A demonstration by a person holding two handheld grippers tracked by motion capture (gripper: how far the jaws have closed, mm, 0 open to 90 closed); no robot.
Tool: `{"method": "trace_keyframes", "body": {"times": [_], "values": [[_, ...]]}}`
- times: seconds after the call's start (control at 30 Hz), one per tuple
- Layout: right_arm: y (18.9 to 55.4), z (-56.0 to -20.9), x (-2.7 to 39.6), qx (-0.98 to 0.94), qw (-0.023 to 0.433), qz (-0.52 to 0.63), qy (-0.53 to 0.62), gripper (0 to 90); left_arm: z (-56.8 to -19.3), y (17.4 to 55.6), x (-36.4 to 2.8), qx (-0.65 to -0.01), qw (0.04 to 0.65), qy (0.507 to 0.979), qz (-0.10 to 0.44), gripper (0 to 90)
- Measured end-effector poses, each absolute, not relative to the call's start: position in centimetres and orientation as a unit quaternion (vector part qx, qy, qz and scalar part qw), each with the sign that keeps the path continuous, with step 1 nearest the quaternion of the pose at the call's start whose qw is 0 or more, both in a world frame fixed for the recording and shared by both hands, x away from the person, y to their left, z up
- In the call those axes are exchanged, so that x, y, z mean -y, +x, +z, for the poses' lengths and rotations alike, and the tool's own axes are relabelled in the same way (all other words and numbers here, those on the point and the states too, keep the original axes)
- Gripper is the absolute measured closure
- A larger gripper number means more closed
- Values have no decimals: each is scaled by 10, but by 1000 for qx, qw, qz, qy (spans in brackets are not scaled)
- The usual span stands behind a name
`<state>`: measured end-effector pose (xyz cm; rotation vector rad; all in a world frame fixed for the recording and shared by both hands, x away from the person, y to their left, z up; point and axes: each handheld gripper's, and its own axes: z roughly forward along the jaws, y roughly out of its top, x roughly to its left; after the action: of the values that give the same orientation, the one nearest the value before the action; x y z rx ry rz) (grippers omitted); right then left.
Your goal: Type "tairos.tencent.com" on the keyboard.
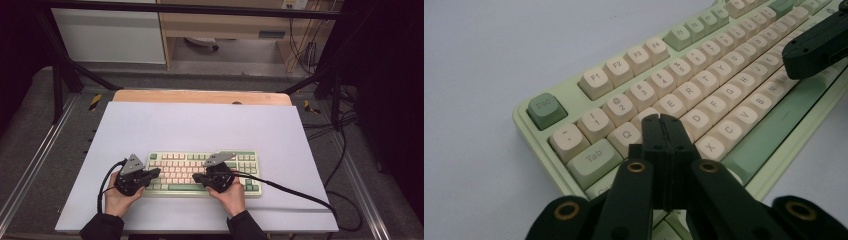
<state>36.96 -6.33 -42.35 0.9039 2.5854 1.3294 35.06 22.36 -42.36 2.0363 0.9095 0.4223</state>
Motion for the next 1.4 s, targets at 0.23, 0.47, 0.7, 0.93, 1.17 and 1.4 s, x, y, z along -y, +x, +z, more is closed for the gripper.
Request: {"method": "trace_keyframes", "body": {"times": [0.23,0.47,0.7,0.93,1.17,1.4], "values": [[369,-416,69,-852,61,429,294,900,-423,350,-224,-362,423,813,169,897],[368,-410,80,-852,70,424,299,900,-422,350,-223,-362,424,813,167,897],[367,-410,97,-849,75,420,311,900,-422,350,-218,-359,426,814,165,897],[364,-410,112,-847,79,418,318,900,-422,349,-211,-354,424,818,160,897],[361,-416,126,-845,81,415,328,900,-423,348,-201,-347,426,822,151,897],[360,-415,134,-839,82,421,334,900,-425,348,-188,-335,420,831,144,897]]}}
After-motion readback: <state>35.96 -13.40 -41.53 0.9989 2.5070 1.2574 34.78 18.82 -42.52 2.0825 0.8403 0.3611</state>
